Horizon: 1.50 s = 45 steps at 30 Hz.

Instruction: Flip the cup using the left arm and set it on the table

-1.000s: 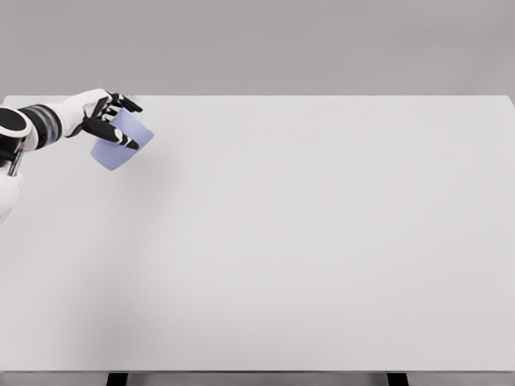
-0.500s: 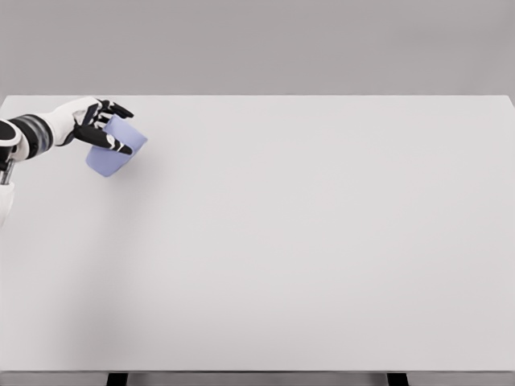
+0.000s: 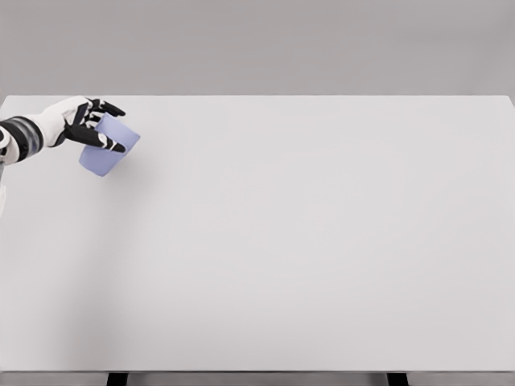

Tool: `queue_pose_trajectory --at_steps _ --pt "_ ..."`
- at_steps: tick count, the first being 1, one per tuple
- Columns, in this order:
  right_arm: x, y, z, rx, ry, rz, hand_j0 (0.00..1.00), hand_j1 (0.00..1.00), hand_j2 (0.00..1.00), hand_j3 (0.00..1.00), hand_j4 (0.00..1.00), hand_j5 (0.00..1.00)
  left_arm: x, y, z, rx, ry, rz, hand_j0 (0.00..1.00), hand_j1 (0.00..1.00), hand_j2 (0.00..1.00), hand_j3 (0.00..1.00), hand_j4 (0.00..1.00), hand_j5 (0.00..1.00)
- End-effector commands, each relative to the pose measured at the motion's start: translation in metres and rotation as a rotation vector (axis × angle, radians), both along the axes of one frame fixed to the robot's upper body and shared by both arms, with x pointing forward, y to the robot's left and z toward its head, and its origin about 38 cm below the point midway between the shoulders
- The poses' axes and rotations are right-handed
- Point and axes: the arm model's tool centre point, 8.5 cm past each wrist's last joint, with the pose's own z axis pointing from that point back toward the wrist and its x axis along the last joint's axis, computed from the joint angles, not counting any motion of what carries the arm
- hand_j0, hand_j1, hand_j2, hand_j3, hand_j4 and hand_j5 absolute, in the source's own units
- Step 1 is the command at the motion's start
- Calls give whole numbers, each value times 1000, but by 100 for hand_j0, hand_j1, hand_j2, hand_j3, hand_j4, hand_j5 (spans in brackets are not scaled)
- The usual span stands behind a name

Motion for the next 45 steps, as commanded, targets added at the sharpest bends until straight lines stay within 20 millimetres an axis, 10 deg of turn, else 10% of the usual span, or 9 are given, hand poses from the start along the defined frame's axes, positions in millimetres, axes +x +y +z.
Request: queue_pose_trajectory --at_steps 1,45 --pt "0 0 0 0 0 0 100 100 100 100 100 100 1 0 2 -16 -9 3 61 61 61 61 61 61" --pt "0 0 0 0 0 1 100 100 100 100 100 100 -24 -7 -19 -81 -398 41 58 58 58 58 58 58"
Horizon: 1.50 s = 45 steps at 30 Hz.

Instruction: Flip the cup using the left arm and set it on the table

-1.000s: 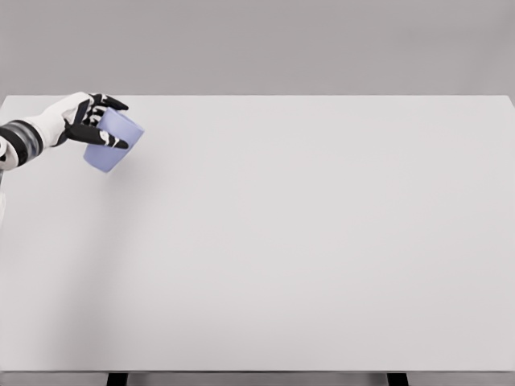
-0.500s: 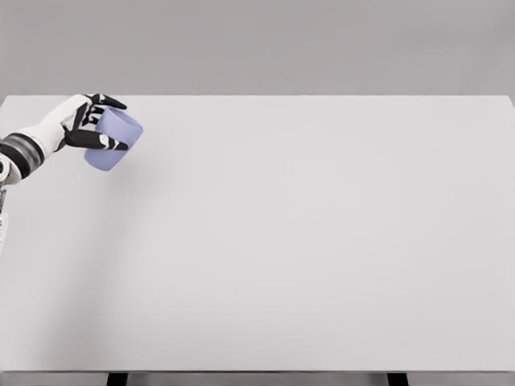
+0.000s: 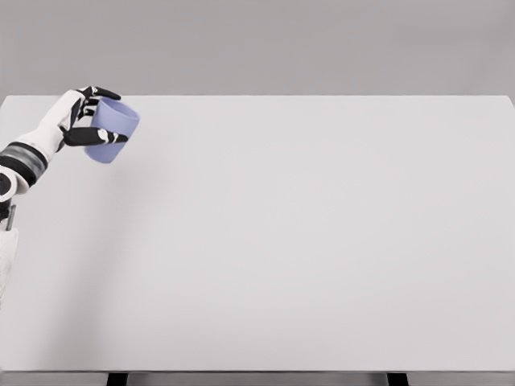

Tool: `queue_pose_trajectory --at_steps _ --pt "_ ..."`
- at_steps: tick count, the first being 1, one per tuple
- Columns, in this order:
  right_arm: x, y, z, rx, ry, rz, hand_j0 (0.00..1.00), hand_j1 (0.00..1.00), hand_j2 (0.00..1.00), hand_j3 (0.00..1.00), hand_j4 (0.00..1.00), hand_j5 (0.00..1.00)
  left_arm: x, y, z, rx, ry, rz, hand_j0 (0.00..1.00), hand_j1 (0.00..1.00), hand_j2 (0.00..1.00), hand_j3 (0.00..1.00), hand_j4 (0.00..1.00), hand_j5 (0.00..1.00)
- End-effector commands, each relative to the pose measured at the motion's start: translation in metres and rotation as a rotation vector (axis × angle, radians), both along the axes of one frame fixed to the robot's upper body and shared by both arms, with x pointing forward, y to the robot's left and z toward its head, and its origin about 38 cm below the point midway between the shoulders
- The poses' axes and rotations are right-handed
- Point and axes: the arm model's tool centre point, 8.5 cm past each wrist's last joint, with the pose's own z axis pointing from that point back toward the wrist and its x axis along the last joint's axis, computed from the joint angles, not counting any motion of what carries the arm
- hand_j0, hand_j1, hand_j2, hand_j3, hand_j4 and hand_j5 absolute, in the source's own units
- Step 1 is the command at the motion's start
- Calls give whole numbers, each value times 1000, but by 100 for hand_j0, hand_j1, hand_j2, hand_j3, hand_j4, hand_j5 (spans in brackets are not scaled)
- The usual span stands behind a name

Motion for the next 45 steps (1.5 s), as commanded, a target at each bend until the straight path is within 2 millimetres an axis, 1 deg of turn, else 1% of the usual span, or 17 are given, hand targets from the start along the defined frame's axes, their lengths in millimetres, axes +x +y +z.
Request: queue_pose_trajectory --at_steps 1,2,4,5,6,9,17,21,22,24,28,29,32,36,38,42,45 --pt "0 0 0 0 0 0 100 100 100 100 100 100 1 -4 1 -20 -41 26 58 58 58 58 58 58" --pt "0 0 0 0 0 0 100 100 100 100 100 100 -1 -4 -2 -20 -35 29 58 58 58 58 58 58" --pt "0 0 0 0 0 1 100 100 100 100 100 100 -1 -3 -3 -24 -37 31 58 58 58 58 58 58" --pt "0 0 0 0 0 0 100 100 100 100 100 100 -1 0 -2 -29 -43 39 58 58 58 58 58 58" --pt "0 0 0 0 0 1 100 100 100 100 100 100 -4 1 -5 -29 -53 34 58 58 58 58 58 58" --pt "0 0 0 0 1 0 100 100 100 100 100 100 -6 2 -9 -36 -107 116 57 57 57 57 57 57" --pt "0 0 0 0 0 0 100 100 100 100 100 100 -9 -8 -18 -67 -144 103 57 57 57 57 57 57" --pt "0 0 0 0 0 0 100 100 100 100 100 100 -8 -14 -22 -109 -163 96 56 56 56 56 56 56" --pt "0 0 0 0 0 0 100 100 100 100 100 100 -9 -10 -25 -118 -182 97 56 56 56 56 56 56" --pt "0 0 0 0 0 0 100 100 100 100 100 100 -8 -10 -33 -134 -211 84 55 55 55 55 55 55" --pt "0 0 0 0 0 0 100 100 100 100 100 100 -10 -8 -31 -190 -246 73 55 55 55 55 55 55" --pt "0 0 0 0 0 0 100 100 100 100 100 100 -13 -7 -36 -207 -245 73 55 55 55 55 55 55" --pt "0 0 0 0 0 0 100 100 100 100 100 100 -15 -6 -39 -245 -281 70 55 55 55 55 55 55" --pt "0 0 0 0 0 0 100 100 100 100 100 100 -16 -5 -38 -280 -296 73 55 55 55 55 55 55" --pt "0 0 0 0 0 0 100 100 100 100 100 100 -17 -6 -45 -298 -306 69 55 55 55 55 55 55" --pt "0 0 0 0 0 0 100 100 100 100 100 100 -17 -6 -48 -328 -306 74 55 55 55 55 55 55" --pt "0 0 0 0 0 0 100 100 100 100 100 100 -19 -5 -55 -336 -331 66 55 55 55 55 55 55"
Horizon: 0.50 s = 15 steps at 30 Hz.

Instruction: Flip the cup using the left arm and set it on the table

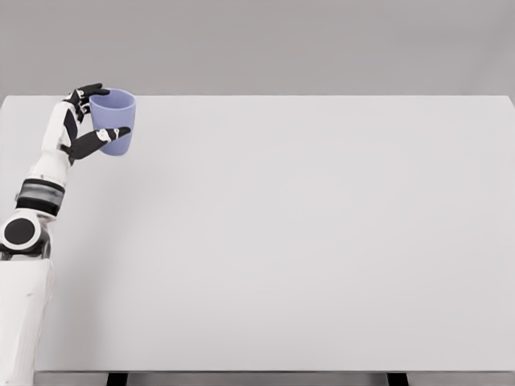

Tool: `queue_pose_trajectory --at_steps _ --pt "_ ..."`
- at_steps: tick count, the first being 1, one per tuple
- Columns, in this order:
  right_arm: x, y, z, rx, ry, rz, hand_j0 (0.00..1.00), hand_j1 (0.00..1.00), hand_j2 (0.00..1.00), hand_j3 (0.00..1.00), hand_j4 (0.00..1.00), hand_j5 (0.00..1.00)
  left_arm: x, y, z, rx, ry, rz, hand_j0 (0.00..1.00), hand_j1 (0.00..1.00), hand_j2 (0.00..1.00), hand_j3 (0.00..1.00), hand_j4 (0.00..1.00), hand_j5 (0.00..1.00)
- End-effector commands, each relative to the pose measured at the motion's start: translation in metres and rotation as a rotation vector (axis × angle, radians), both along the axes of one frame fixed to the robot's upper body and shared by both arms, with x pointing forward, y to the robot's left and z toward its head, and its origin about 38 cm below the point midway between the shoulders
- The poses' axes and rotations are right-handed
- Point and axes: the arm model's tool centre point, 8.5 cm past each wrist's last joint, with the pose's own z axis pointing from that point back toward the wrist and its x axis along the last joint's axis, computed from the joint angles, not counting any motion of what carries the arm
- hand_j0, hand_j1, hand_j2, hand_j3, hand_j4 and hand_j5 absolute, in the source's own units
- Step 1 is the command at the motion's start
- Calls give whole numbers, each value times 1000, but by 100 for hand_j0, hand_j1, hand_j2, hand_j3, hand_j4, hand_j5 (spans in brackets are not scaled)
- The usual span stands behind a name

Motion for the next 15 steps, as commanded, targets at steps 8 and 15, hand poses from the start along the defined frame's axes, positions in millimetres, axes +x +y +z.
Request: queue_pose_trajectory --at_steps 8,15 --pt "0 0 0 0 0 0 100 100 100 100 100 100 -7 -2 -19 -50 -58 -9 55 55 55 55 55 55" --pt "0 0 0 0 0 0 100 100 100 100 100 100 -11 -2 -30 -54 -89 -14 56 56 56 56 56 56"
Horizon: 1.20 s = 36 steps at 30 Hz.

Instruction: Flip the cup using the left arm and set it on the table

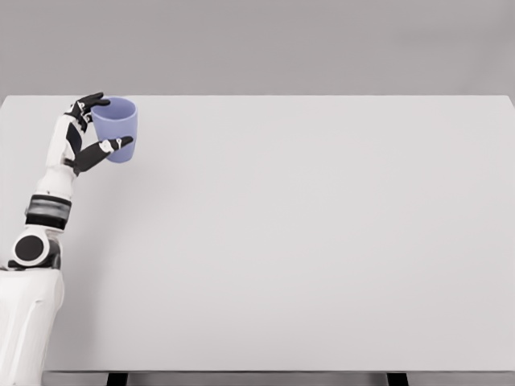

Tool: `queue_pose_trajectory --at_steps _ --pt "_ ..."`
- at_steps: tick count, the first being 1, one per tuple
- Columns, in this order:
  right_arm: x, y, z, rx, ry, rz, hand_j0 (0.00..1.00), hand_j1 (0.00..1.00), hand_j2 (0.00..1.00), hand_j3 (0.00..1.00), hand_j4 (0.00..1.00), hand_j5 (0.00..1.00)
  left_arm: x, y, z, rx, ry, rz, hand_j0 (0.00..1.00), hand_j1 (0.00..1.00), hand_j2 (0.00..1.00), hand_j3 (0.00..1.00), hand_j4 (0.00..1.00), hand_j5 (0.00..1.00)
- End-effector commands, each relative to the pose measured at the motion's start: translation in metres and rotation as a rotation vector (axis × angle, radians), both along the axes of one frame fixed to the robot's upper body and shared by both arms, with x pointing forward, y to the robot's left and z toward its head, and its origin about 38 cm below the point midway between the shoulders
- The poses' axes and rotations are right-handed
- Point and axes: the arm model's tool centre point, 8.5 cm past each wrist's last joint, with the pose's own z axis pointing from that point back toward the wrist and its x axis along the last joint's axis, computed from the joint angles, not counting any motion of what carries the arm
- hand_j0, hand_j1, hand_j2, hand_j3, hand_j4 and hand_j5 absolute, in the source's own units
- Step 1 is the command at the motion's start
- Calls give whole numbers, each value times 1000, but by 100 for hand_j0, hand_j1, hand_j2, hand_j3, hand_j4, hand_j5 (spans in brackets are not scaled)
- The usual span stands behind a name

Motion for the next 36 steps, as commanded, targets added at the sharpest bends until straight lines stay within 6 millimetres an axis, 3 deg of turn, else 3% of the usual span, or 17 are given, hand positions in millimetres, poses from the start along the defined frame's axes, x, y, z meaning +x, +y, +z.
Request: queue_pose_trajectory --at_steps 1,13,23,36 --pt "0 0 0 0 0 0 100 100 100 100 100 100 -2 0 -3 -4 -15 -1 56 56 56 56 56 56" --pt "0 0 0 0 0 0 100 100 100 100 100 100 -7 3 -23 -40 5 12 56 56 56 56 56 56" --pt "0 0 0 0 0 0 100 100 100 100 100 100 -10 3 -26 -41 15 12 57 57 57 57 57 57" --pt "0 0 0 0 0 0 100 100 100 100 100 100 -11 3 -24 -36 -10 8 67 67 67 67 67 67"
